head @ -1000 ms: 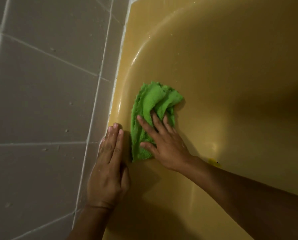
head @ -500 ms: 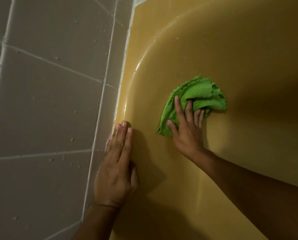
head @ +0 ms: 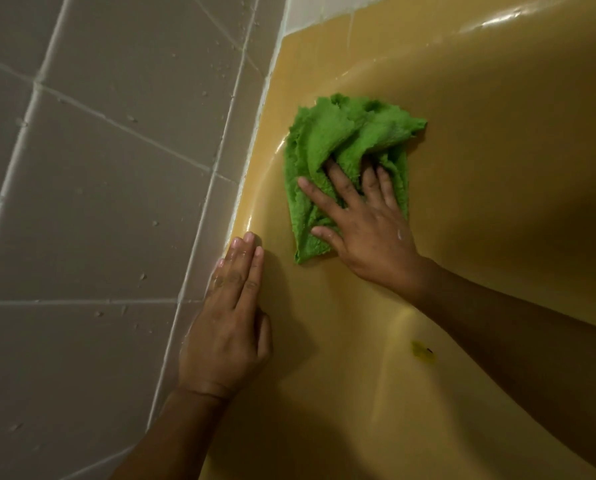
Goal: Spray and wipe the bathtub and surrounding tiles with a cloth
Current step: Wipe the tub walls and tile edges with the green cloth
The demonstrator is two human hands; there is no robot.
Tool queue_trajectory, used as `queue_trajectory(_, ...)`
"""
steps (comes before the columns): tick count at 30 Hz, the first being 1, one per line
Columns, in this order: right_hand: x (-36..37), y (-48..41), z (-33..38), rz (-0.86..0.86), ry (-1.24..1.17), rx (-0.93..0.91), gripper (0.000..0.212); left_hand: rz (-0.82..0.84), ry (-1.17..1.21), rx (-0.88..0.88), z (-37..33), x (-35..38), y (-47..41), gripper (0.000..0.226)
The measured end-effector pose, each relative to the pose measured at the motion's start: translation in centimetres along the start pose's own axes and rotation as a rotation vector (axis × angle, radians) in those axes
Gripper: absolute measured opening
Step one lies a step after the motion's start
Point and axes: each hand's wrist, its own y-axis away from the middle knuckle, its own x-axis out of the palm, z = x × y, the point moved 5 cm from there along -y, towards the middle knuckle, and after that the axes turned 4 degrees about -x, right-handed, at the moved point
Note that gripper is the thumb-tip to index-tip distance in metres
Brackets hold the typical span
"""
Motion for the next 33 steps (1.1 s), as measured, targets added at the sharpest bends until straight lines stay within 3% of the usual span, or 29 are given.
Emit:
queue_trajectory(4, -0.2, 1.5, -3.2, 0.044, 0.145, -0.016, 0.077, 0.009, -0.034, -0.003, 0.1, 0.1, -0.4, 0.09)
queue_trajectory(9, -2.9, -0.2, -4.5, 0.059, 0.262, -0.193, 0.081, -0.004, -0.085, 0.022, 0.3, 0.4, -0.9, 0.079)
queue_trajectory(15, -6.5, -3.9, -5.8, 0.115, 0.448, -0.592, 0.075, -0.066, -0.158, 0.039, 0.4, 0.7, -1.7, 0.065)
queue_trajectory(19, -8.7, -5.2, -6.8, 0.238, 0.642, -0.868, 0.06, -0.094, -0.156, 0.049, 0.5, 1.0, -1.9, 0.065)
queue_trajectory(23, -10.6, -5.5, -8.5, 0.386, 0.791, -1.105, 0.061, -0.13, -0.148, 0.037, 0.7, 1.1, -1.8, 0.066)
queue_trajectory(27, -12.5, -5.6, -9.4, 0.516, 0.769, -1.232, 0.07, -0.178, -0.155, 0.01, 0.5, 1.2, -1.9, 0.069)
queue_trajectory(33, -12.1, -5.3, -9.2, 0.52, 0.854, -1.319, 0.081, -0.205, -0.199, -0.089, 0.1, 1.6, -1.6, 0.078)
